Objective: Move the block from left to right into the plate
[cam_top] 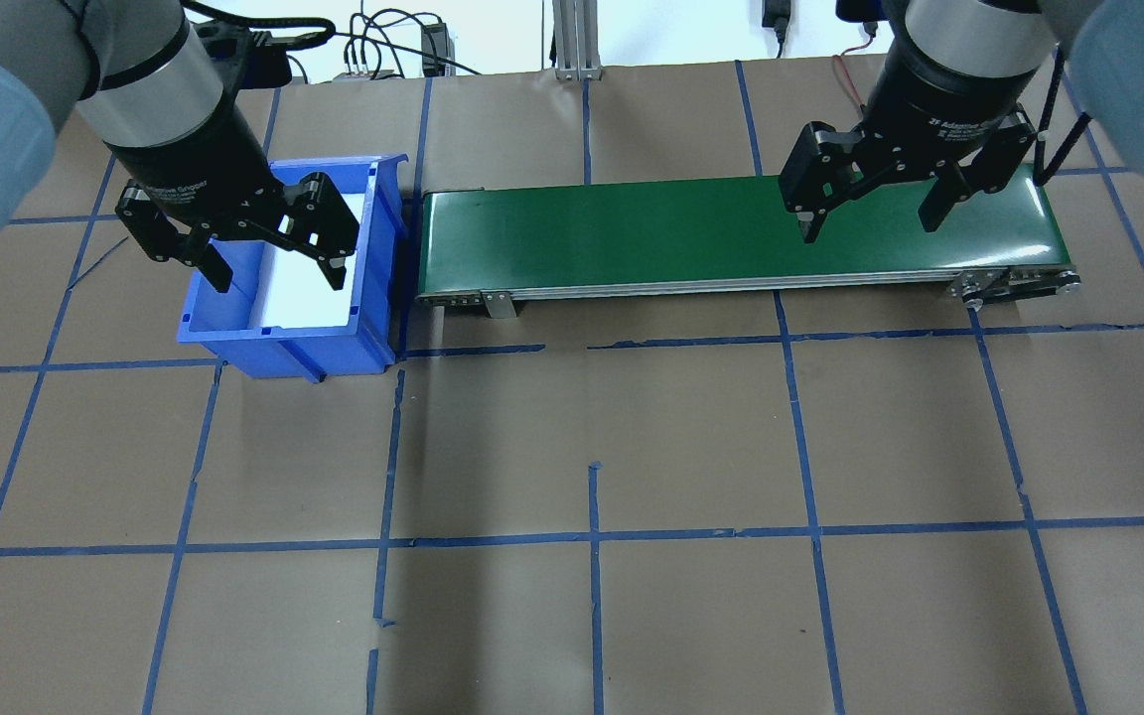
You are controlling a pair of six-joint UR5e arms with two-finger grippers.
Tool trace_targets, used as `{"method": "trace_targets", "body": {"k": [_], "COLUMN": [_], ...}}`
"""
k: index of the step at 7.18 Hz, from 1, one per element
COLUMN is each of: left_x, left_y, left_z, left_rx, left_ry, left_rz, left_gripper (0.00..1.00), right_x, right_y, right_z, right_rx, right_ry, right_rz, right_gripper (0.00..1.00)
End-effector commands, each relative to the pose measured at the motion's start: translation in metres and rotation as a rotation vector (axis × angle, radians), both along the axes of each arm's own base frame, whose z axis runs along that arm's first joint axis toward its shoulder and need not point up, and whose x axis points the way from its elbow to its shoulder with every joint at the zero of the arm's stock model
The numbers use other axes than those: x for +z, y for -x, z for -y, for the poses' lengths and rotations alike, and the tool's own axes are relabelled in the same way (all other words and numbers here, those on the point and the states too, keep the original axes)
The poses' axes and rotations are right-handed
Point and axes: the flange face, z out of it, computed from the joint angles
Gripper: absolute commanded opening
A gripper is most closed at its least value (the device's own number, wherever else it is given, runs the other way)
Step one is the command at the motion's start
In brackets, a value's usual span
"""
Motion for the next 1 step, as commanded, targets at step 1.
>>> {"method": "trace_targets", "body": {"k": [1], "left_x": [0.0045], "left_y": [-0.0007], "left_z": [-0.0008], "left_rx": [0.001], "left_ry": [0.009], "left_rz": [0.007], "left_gripper": [1.00], "right_x": [0.0007], "right_y": [0.0003], "right_z": [-0.0013], "right_rx": [-0.001], "right_ry": [-0.004], "right_rz": [-0.004], "right_gripper": [1.00]}}
